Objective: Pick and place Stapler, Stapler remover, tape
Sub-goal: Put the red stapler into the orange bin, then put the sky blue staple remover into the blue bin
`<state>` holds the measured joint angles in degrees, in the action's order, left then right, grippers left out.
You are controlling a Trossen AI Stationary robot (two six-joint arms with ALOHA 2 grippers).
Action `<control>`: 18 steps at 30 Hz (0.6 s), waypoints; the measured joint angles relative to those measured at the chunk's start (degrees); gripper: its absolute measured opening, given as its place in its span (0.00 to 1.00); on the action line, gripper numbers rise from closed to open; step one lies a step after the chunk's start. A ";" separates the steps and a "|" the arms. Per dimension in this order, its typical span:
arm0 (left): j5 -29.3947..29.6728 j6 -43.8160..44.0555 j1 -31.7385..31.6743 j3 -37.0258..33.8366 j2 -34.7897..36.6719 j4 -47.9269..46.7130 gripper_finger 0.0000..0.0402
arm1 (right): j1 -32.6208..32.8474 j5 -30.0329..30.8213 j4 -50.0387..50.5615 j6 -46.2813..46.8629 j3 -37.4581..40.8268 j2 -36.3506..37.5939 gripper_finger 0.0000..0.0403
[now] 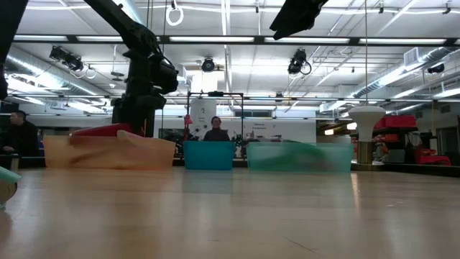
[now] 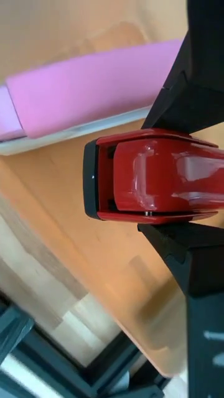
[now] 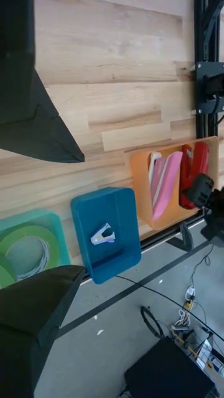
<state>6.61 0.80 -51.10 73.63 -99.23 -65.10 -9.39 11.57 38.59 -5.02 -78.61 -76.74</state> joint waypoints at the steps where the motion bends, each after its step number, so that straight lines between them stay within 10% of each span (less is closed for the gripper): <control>1: 0.03 0.01 -0.02 -0.01 -0.75 0.04 0.50 | 0.00 -0.01 0.00 0.00 0.00 0.01 0.70; 18: 0.18 1.57 -0.02 -0.01 -4.32 2.67 0.67 | 0.00 -0.02 0.00 0.00 0.00 -0.01 0.70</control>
<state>6.79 2.37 -51.11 73.63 -103.55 -62.43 -9.39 11.55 38.59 -5.02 -78.61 -76.75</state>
